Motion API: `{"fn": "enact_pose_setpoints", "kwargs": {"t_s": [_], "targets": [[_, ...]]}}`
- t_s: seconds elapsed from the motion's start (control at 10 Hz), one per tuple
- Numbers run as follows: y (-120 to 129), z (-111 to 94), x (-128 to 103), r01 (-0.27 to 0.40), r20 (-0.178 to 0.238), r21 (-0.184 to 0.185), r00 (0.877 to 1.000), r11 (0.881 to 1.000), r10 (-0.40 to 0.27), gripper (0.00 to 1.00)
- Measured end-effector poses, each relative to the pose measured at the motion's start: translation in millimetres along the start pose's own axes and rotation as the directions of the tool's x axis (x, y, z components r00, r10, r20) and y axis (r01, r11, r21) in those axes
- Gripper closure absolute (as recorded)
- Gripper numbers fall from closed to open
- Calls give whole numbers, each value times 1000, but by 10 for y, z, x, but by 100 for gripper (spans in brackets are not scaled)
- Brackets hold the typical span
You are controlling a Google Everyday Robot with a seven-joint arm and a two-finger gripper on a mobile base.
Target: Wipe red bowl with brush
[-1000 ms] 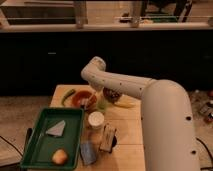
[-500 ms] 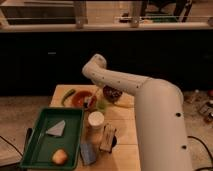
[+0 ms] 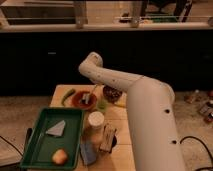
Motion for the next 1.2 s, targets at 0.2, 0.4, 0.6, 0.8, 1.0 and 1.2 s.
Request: {"fn": "enact_pose_setpoints", "kwargs": {"t_s": [0.2, 0.4, 0.6, 0.8, 1.0, 1.2], "targets": [[-51, -53, -100, 7, 24, 26, 1000, 1000, -7, 91], [-28, -102, -217, 35, 52, 44, 998, 998, -37, 91], [63, -161, -301, 64, 72, 56, 995, 996, -67, 91], [169, -187, -306, 77, 78, 57, 994, 995, -81, 91], [271, -166, -221, 74, 70, 47, 995, 996, -77, 91], [340, -138, -86, 53, 49, 32, 997, 998, -54, 91]]}}
